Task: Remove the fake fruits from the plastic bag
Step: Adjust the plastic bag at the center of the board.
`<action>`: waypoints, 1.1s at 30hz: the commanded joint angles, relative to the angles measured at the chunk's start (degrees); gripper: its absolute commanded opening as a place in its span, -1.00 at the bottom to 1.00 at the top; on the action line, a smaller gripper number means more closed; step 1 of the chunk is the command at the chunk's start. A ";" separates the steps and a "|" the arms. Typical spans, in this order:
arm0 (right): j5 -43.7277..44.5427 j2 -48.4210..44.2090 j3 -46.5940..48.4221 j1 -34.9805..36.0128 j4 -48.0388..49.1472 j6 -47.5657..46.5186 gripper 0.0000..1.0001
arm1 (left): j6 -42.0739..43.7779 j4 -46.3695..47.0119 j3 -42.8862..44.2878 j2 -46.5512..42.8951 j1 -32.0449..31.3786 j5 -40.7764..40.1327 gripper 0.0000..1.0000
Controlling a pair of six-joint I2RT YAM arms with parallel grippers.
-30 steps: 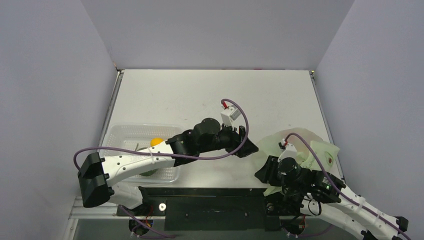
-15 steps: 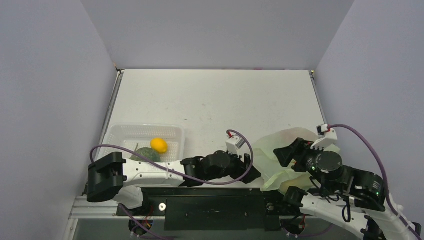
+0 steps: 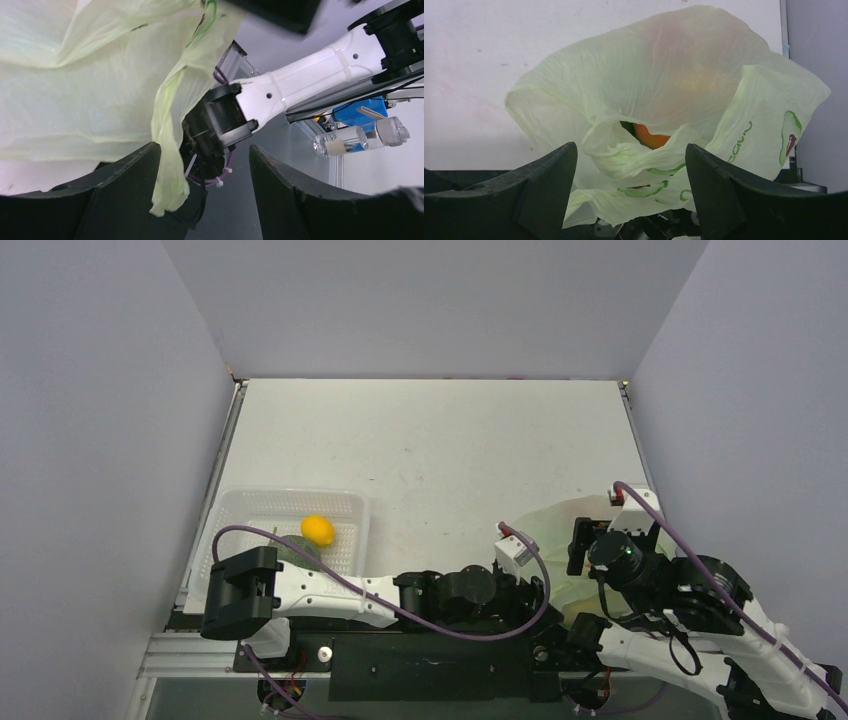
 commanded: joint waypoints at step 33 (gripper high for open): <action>10.58 15.00 -8.35 -2.56 2.73 9.83 -1.00 | 7.32 -3.01 11.09 13.49 0.58 0.45 -0.43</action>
